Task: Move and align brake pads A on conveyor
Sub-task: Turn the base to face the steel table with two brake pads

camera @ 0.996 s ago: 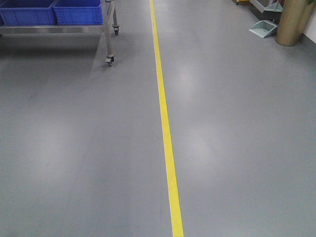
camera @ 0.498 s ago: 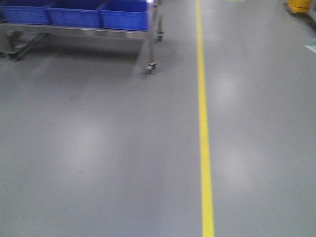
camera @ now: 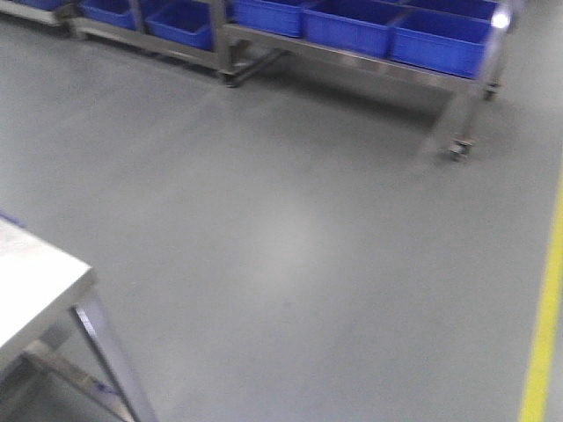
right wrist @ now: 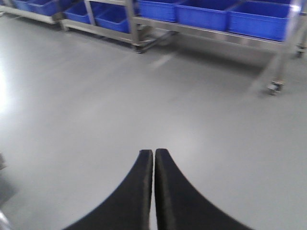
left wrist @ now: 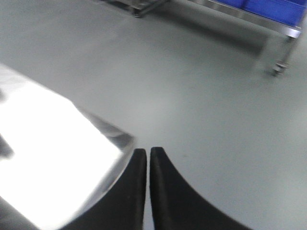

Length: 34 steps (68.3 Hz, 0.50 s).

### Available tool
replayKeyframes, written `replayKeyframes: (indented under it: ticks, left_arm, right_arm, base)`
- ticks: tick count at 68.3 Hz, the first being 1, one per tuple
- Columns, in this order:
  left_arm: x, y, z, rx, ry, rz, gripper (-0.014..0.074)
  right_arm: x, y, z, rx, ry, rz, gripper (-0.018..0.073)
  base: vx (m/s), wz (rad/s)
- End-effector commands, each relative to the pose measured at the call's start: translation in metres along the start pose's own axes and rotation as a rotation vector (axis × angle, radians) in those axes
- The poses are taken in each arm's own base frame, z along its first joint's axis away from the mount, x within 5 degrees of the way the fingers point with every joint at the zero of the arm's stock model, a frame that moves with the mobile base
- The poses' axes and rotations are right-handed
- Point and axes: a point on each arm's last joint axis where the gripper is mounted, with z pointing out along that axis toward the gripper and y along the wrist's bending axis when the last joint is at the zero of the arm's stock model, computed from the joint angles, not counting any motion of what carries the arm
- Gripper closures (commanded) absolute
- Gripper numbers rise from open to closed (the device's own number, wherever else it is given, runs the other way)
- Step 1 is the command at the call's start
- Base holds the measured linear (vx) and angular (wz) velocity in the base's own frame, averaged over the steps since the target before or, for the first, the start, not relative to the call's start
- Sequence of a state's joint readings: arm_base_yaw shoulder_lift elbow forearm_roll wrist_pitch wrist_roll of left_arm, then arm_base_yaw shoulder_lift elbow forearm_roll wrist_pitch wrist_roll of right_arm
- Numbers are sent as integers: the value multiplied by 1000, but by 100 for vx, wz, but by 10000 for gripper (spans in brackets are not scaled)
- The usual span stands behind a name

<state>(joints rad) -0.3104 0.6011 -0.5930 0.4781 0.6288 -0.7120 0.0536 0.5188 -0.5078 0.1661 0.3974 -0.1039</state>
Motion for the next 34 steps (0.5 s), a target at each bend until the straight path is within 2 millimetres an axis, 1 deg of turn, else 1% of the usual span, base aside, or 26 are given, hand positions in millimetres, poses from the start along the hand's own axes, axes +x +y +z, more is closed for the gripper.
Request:
replayKeyframes:
  ticks: [1, 34]
  left_arm:
    - [-12, -4, -4, 38, -74, 8, 603]
    - [-12, -4, -4, 38, -74, 8, 603]
  right_arm:
    - [-15, -1, -2, 13, -93, -12, 569]
    - [-15, -1, -2, 13, -92, -12, 569]
  base:
    - [16, 79]
    - [17, 70]
